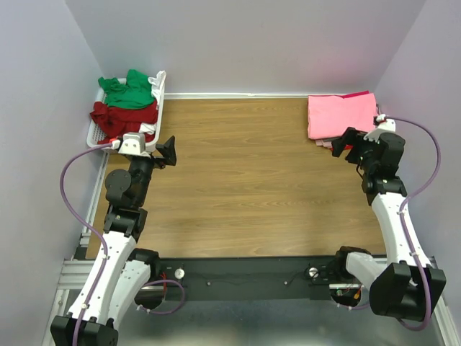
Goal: Fold and stack the t-shirts
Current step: Grab the tshirt from the pile
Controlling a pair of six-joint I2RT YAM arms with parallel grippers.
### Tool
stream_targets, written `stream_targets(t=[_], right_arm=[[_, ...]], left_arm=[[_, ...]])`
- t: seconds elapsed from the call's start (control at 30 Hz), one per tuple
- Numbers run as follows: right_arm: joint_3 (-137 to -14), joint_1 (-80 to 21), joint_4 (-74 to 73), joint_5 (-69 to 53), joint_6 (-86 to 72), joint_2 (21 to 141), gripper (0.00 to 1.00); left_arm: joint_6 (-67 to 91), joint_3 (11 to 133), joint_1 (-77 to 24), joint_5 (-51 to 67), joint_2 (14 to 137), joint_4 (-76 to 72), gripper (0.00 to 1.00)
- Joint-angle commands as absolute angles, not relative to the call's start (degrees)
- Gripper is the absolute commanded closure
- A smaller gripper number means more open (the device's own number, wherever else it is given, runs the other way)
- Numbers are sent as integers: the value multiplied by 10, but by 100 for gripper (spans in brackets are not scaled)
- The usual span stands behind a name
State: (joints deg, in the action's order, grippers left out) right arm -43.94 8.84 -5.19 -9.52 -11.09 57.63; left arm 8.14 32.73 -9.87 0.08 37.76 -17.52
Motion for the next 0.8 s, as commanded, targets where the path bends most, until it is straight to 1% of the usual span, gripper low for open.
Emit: stream_targets(t=[0.0, 0.1, 0.17, 0.3, 0.33, 0.43, 0.5, 0.53, 0.57, 0.6, 0.63, 0.67, 0.77], right_arm=[[-485, 90, -37, -165, -73, 601, 0], [-487, 91, -40, -350, 37, 619, 0], [-475, 91, -42, -387, 75, 618, 0], [-440, 96, -42, -378, 91, 619, 0], [-437, 98, -43, -374, 91, 620, 0], [-432, 108, -45, -399, 67, 625, 0], [-432, 109, -45, -412, 67, 621, 0], [-432, 109, -46, -414, 66, 621, 0], [-433, 109, -45, -413, 63, 620, 0], [-434, 109, -47, -410, 62, 620, 0], [-434, 109, -49, -409, 61, 617, 0], [-435, 110, -50, -409, 61, 616, 0], [-439, 109, -56, -404, 62, 611, 0]], left_arm=[[92, 336, -98, 5, 381, -182, 2], [103, 346, -98, -26, 388, -163, 2], [114, 352, -98, -29, 395, -157, 2], [158, 386, -76, -3, 433, -153, 2], [174, 396, -64, -3, 459, -152, 2], [251, 452, -8, 71, 533, -142, 3], [289, 512, 22, 77, 579, -116, 7], [315, 539, 37, 75, 631, -102, 8], [324, 567, 40, 58, 659, -84, 12], [340, 627, 44, 44, 715, -43, 14], [340, 656, 46, 29, 744, -26, 14], [356, 713, 49, -1, 798, 13, 15], [383, 799, 66, -66, 876, 70, 18]])
